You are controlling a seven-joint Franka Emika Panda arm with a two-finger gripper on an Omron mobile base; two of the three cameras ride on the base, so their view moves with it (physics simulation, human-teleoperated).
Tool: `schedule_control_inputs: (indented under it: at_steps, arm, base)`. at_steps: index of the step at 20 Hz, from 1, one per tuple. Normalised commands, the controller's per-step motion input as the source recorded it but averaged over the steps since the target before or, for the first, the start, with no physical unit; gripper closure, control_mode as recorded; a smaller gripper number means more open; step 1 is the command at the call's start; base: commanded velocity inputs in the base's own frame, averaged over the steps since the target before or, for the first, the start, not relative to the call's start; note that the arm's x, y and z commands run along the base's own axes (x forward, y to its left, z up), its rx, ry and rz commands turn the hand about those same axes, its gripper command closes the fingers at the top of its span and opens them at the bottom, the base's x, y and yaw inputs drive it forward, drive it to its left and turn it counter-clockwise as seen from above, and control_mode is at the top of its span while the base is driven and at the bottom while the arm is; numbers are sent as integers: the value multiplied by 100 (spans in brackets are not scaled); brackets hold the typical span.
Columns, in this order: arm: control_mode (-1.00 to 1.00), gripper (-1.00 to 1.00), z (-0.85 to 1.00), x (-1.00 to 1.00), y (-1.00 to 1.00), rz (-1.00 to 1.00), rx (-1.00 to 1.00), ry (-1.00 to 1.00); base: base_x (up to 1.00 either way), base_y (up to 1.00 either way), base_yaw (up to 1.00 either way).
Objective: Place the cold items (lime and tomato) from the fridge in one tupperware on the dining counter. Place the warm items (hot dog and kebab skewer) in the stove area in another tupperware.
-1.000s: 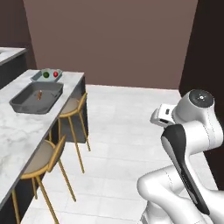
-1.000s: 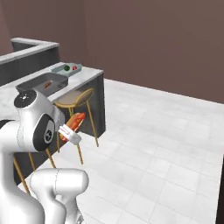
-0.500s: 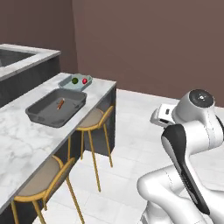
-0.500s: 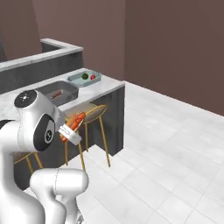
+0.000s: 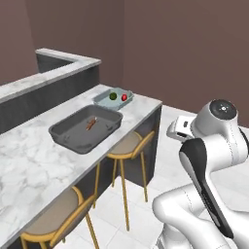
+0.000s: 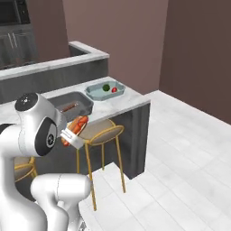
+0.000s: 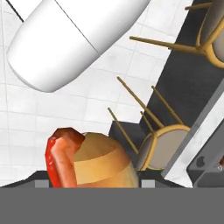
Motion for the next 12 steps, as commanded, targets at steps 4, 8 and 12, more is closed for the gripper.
schedule_control_inputs:
  at_steps: [4,8,12]
  arm:
    - [100,100,0,0,0,0,0,0]
    - [100,100,0,0,0,0,0,0]
    - [100,100,0,0,0,0,0,0]
  base:
    - [65,0,34]
    - [68,0,35]
    - [65,0,36]
